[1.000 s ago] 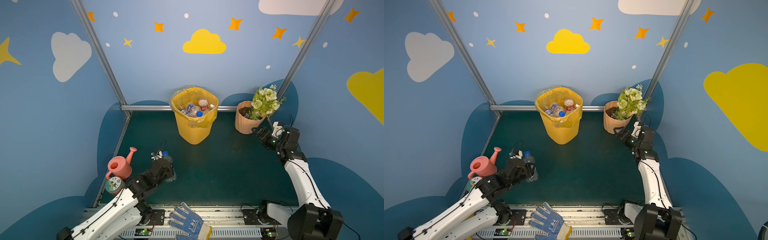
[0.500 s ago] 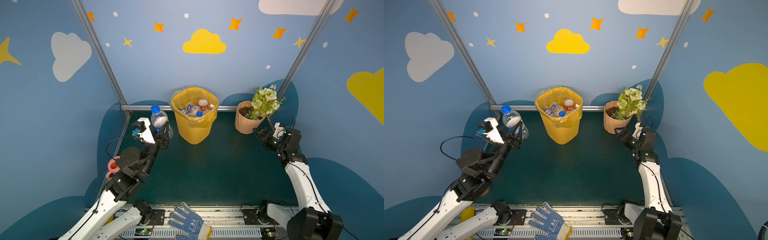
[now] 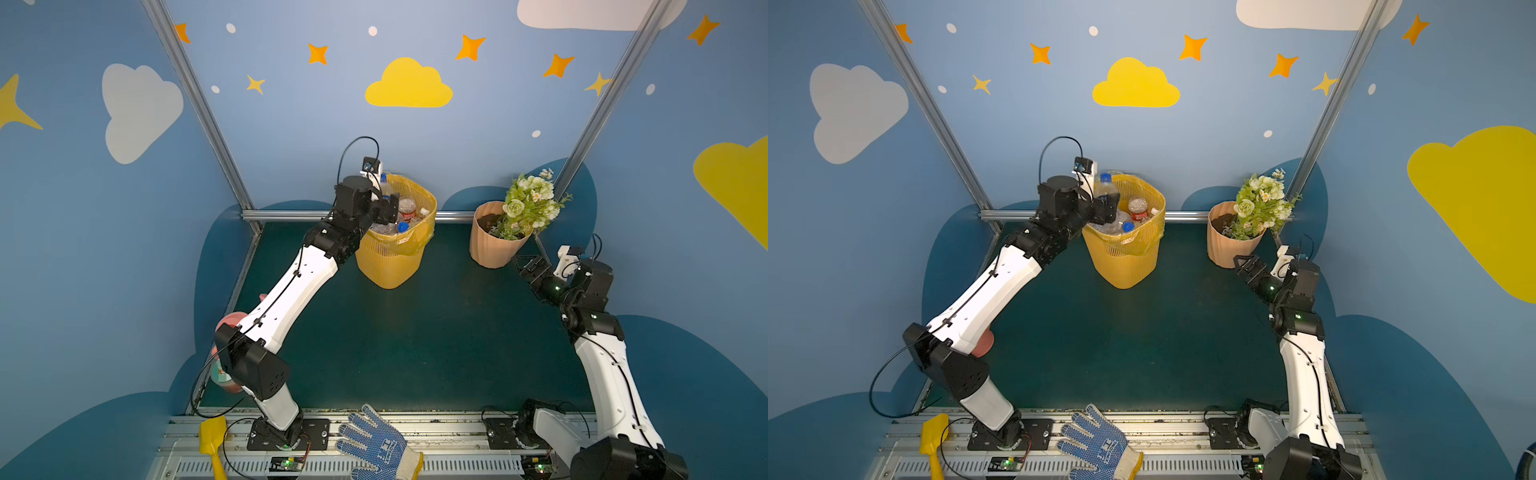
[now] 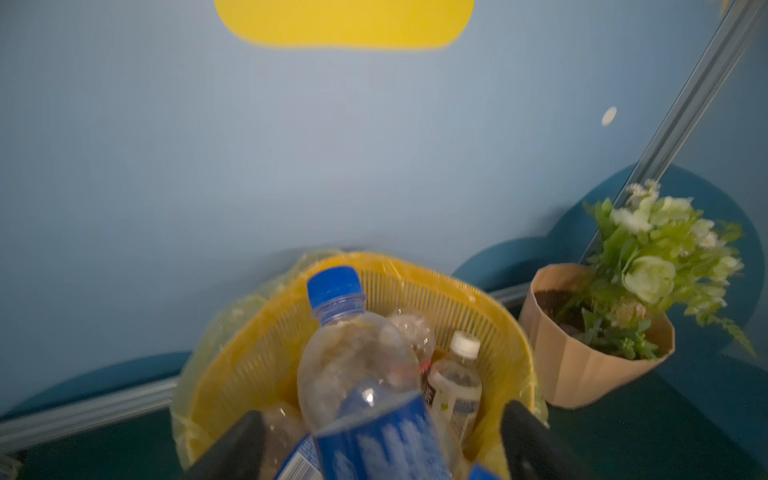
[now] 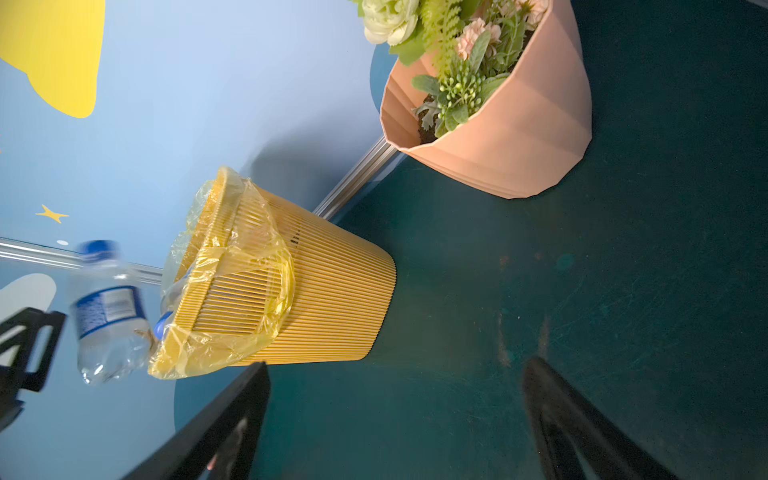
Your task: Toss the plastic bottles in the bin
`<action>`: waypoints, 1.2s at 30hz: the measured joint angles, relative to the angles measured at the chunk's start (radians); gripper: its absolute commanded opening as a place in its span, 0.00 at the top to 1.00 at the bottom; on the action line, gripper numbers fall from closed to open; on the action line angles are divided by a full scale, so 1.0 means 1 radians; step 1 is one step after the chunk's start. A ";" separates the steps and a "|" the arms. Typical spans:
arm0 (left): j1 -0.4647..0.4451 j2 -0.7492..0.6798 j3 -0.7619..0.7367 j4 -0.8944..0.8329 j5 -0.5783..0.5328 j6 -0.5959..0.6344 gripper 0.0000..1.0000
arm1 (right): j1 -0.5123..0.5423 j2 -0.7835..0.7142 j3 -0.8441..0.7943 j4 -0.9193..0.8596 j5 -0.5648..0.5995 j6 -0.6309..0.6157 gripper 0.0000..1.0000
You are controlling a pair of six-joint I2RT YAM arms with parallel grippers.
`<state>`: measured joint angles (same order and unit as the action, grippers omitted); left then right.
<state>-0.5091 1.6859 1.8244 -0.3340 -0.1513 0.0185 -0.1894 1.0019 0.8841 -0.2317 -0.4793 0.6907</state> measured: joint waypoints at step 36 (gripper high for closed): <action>0.240 -0.857 -1.101 0.026 -0.351 -0.341 0.00 | 0.052 -0.113 -0.367 0.196 0.236 -0.370 0.06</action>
<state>-0.2691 0.8291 0.7231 -0.3077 -0.5026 -0.3225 -0.1371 0.8886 0.5171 -0.0360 -0.2436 0.3206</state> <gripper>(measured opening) 0.998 0.939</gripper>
